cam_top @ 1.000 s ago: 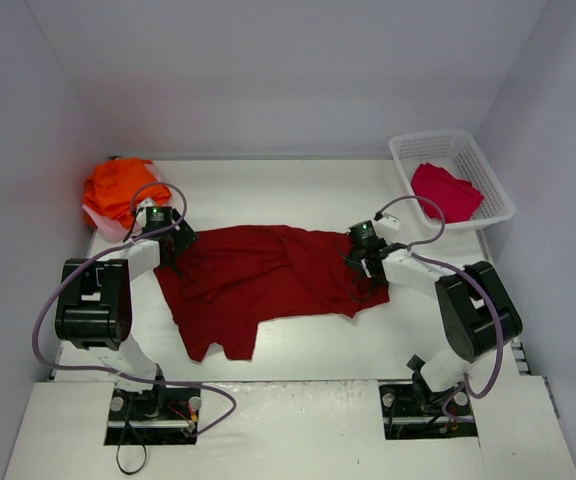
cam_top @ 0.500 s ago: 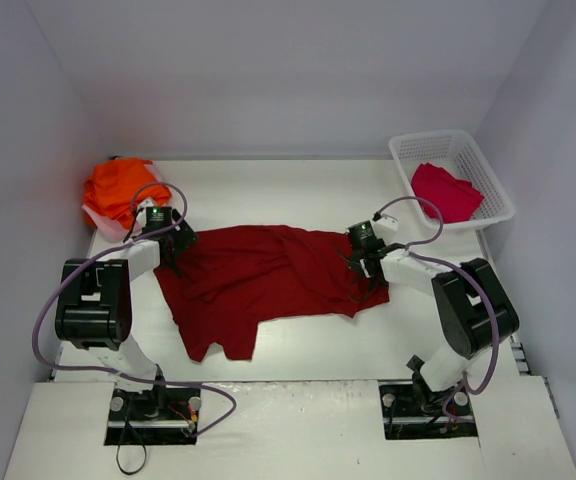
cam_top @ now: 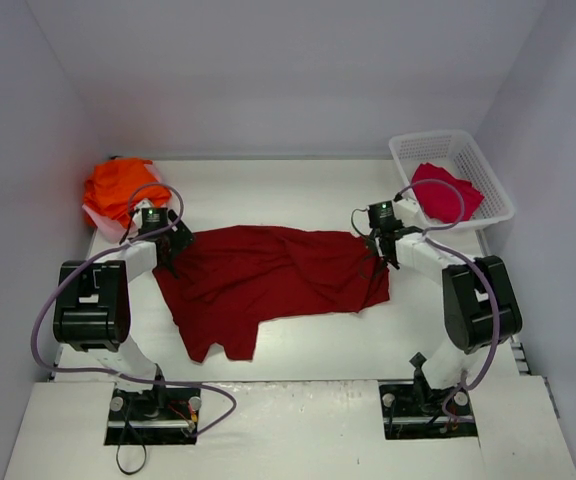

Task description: Fold and stack the t-shirts

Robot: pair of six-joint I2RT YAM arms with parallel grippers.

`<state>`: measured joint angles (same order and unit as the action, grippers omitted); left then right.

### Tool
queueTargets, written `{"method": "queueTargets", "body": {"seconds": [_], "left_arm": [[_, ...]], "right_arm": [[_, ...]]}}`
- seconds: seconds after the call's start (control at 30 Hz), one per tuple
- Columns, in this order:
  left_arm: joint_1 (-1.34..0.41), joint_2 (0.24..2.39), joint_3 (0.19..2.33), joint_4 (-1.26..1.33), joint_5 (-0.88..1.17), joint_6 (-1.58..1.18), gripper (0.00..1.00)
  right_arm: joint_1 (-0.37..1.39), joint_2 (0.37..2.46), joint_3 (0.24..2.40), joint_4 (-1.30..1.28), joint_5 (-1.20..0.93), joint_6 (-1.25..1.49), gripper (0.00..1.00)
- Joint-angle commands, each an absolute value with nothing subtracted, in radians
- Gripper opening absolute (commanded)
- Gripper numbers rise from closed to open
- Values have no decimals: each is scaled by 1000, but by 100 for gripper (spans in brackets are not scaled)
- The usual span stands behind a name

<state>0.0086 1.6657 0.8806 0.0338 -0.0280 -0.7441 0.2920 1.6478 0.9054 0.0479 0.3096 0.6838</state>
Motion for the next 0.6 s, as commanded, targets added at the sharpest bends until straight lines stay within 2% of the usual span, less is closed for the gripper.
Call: {"method": "queueTargets", "body": {"seconds": [0.0,0.57], "left_arm": [[26,1646,850,-40,-40,-735,76],[31,1649,841,-32,-37,-736,76]], "right_arm": [[246,1658,982,48,354,629,0],[170,1861,1192,150,270,488,0]]}}
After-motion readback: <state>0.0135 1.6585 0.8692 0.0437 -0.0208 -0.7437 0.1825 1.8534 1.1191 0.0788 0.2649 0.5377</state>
